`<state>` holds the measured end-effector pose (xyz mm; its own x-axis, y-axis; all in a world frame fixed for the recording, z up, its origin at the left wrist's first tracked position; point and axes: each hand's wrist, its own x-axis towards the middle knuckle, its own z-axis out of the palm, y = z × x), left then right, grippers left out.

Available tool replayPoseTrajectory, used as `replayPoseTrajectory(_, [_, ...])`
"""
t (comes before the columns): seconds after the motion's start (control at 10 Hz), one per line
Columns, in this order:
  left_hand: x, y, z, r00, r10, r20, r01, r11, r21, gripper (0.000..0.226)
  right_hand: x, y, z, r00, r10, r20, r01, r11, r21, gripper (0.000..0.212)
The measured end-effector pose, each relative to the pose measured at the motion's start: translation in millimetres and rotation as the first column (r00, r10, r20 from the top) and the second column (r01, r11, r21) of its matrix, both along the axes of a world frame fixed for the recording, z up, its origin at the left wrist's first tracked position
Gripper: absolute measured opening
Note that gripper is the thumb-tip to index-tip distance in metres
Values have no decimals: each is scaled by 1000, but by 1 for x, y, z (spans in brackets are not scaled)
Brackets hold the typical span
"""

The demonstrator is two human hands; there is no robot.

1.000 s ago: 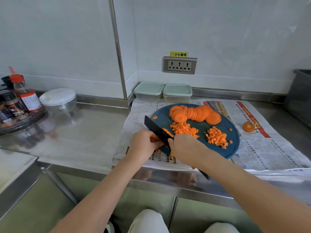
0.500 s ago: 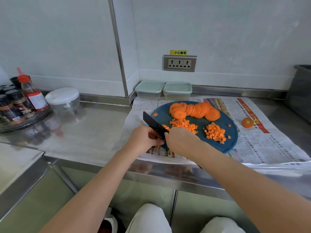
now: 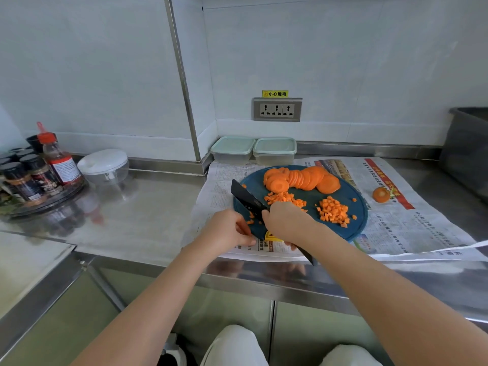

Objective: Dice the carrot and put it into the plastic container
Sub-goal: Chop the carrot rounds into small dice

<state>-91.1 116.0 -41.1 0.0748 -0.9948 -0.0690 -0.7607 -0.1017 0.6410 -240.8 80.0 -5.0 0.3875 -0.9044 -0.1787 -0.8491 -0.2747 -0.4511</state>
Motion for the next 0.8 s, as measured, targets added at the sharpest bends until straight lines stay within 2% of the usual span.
replayPoseTrajectory(0.1, [-3, -2, -1, 999, 3, 45, -3, 1000, -21, 11, -7, -6, 0, 987, -90, 135, 83, 995, 55, 39])
replayPoseTrajectory(0.2, [-4, -4, -3, 996, 17, 89, -15, 1000, -16, 5, -19, -13, 5, 986, -93, 141, 85, 995, 61, 36])
replayPoseTrajectory(0.4, [-15, -20, -2, 991, 130, -13, -130, 967, -218, 9, -55, -30, 21, 944, -216, 250, 171, 967, 190, 38])
replayPoseTrajectory(0.5, [-29, -33, -4, 982, 180, -52, -187, 929, -320, 21, -65, -31, 26, 901, -276, 336, 184, 942, 280, 40])
replayPoseTrajectory(0.7, [-68, -66, 1, 969, 232, -86, -241, 812, -532, 22, -72, -28, 21, 774, -417, 476, 141, 847, 512, 47])
replayPoseTrajectory(0.8, [-77, -78, -3, 974, 226, 6, -184, 806, -562, 24, -76, -30, 26, 686, -474, 551, 126, 824, 553, 46])
